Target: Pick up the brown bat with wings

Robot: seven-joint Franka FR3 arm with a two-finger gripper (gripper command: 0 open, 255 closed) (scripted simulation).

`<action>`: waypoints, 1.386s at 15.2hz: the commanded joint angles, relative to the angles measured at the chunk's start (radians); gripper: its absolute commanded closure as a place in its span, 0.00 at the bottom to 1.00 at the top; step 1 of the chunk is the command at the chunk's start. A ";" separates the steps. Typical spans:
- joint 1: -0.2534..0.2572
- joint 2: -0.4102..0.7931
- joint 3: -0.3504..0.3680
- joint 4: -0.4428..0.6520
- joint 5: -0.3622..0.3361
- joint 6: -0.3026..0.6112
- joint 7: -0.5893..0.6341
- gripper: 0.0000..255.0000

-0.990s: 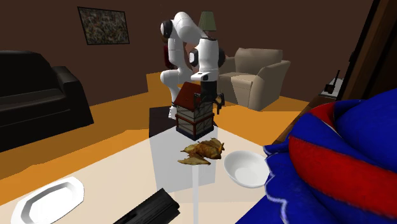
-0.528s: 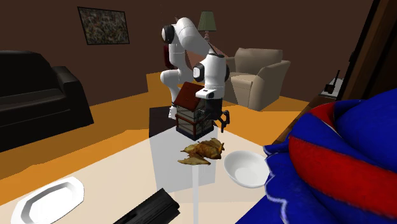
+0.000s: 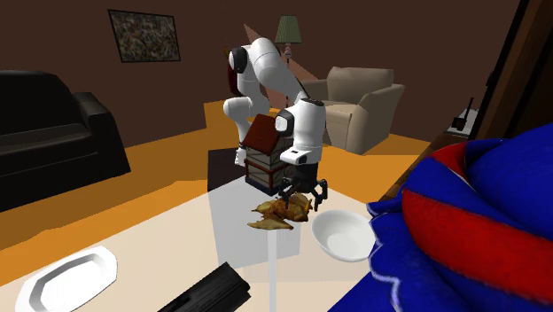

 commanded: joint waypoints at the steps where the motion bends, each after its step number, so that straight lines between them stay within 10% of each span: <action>1: 0.003 0.019 -0.004 0.000 -0.007 0.019 0.007 0.00; 7: 0.006 0.049 -0.010 -0.005 -0.017 0.054 0.018 0.00; 8: 0.007 0.050 -0.010 -0.004 -0.017 0.054 0.019 1.00; 21: 0.002 0.015 -0.003 0.001 -0.006 0.015 0.006 1.00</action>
